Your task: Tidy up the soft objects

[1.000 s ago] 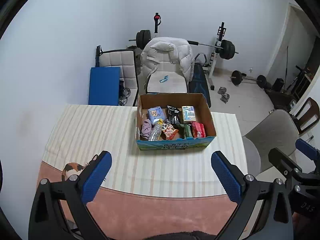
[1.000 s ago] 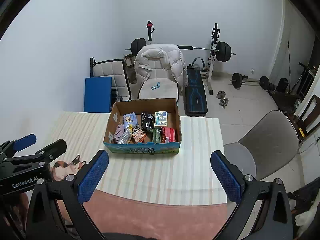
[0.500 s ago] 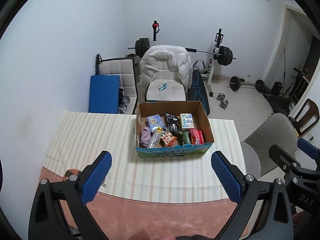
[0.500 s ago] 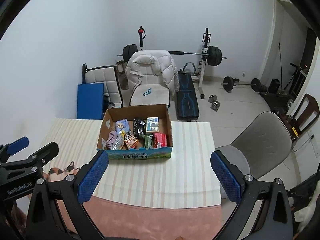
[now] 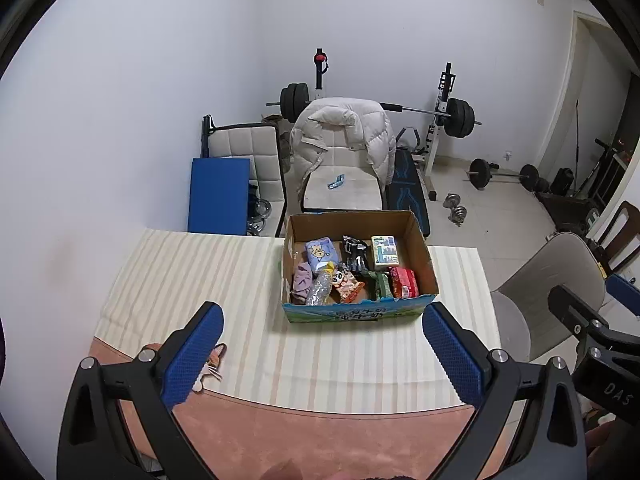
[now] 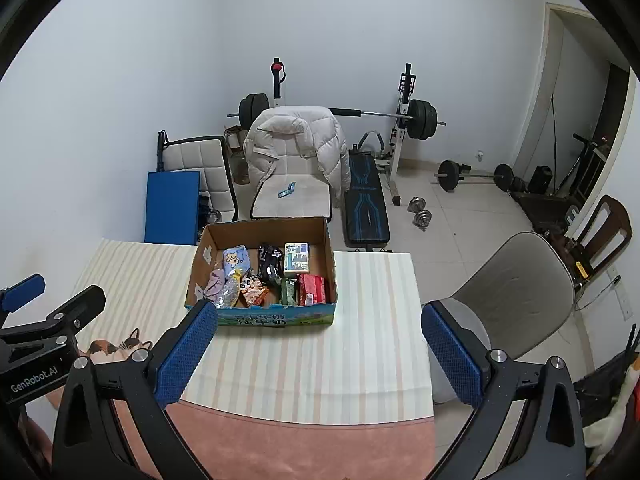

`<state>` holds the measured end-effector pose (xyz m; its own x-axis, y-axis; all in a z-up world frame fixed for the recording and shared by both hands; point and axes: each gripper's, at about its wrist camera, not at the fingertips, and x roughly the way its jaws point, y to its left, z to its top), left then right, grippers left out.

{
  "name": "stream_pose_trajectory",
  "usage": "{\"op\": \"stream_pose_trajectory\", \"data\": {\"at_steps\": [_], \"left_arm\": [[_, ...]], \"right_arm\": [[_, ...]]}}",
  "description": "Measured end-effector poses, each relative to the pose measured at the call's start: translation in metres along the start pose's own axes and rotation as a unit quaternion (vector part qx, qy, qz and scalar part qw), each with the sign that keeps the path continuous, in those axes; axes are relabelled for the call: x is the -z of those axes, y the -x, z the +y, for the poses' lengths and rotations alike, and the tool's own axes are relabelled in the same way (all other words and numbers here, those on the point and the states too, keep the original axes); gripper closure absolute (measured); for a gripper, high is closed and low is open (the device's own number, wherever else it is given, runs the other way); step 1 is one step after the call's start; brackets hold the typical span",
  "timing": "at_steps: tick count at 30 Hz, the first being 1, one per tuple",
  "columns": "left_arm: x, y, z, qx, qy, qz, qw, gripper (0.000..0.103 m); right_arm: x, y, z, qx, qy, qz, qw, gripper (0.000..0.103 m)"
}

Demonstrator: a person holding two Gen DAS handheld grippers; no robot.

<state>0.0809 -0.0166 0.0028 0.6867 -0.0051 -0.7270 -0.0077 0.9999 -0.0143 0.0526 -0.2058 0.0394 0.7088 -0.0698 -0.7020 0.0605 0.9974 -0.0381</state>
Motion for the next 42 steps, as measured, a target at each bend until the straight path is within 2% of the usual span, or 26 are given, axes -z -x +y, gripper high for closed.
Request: {"op": "stream_pose_trajectory", "data": {"at_steps": [42], "left_arm": [[-0.0002, -0.0016, -0.0054, -0.002, 0.004, 0.008, 1.0000, 0.001]], "right_arm": [[-0.0079, 0.0073, -0.0075, -0.004, 0.014, -0.012, 1.000, 0.000]]}}
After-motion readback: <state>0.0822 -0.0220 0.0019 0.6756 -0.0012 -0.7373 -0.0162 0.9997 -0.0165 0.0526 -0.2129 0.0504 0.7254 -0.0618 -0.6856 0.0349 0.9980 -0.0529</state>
